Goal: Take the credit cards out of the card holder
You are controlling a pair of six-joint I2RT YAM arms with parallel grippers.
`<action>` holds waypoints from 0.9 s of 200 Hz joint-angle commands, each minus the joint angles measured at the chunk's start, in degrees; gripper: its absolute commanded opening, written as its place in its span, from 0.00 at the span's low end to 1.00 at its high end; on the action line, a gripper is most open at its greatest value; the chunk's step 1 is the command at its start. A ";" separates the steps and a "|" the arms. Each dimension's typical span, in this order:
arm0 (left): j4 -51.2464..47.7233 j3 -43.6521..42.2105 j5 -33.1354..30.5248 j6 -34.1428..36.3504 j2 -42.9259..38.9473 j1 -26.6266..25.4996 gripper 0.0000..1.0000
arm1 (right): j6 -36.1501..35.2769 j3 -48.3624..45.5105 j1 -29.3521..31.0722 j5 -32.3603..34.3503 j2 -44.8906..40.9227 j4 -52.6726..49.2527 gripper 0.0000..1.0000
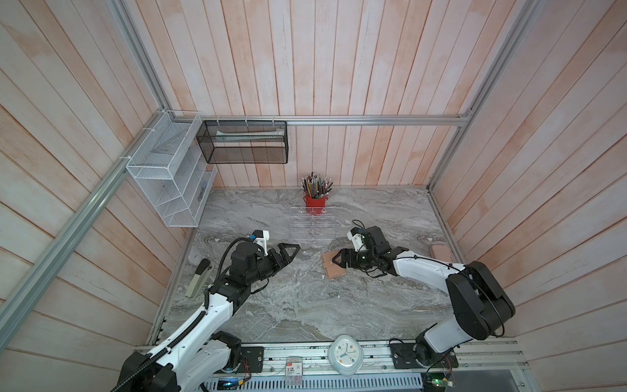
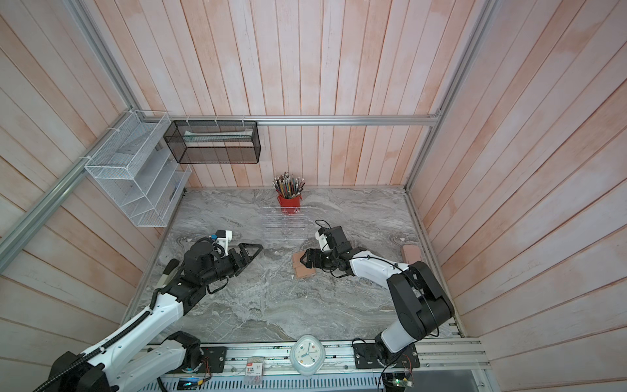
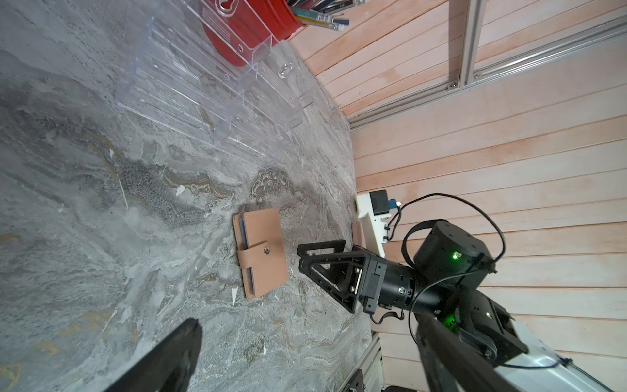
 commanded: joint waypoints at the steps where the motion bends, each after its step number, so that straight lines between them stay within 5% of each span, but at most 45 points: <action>1: 2.11 1.47 1.72 -0.31 2.09 -0.85 1.00 | -2.22 -0.98 -2.10 -6.45 0.89 1.89 0.76; 107: 0.29 6.56 3.48 0.51 9.54 -2.21 1.00 | -4.44 -1.97 -6.85 -19.03 10.57 8.64 0.57; 180: 10.34 9.86 5.33 -8.19 21.65 -5.27 1.00 | -0.65 -1.15 -7.61 -23.47 15.71 13.08 0.44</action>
